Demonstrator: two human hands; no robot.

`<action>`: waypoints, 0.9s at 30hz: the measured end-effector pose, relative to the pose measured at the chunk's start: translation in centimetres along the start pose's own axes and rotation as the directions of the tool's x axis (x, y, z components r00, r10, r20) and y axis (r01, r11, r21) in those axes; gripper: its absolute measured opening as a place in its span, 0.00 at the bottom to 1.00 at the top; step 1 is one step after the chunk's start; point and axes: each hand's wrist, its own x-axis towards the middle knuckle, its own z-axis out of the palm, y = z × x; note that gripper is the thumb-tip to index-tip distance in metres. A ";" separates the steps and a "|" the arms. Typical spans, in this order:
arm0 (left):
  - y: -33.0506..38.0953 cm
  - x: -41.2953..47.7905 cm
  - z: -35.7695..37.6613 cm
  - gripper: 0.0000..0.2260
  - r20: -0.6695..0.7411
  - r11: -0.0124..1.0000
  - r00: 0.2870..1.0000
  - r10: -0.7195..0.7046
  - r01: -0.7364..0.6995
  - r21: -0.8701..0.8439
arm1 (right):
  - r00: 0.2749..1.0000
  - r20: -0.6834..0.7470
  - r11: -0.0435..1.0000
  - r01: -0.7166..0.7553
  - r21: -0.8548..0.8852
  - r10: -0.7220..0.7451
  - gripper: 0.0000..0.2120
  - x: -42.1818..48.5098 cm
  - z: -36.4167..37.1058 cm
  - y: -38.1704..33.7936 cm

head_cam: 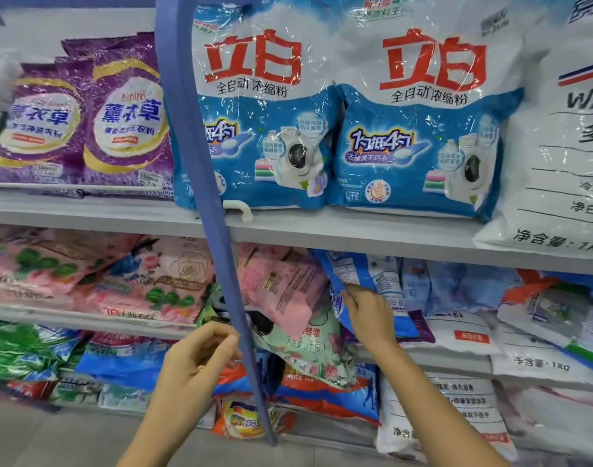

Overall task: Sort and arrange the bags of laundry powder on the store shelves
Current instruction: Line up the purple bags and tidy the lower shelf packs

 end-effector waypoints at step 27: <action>-2.8 -0.2 14.4 0.39 0.711 -0.062 0.693 -0.116 0.710 -0.702 | 0.939 0.310 0.584 -0.170 0.793 -0.147 0.20 -7.1 -15.9 -2.2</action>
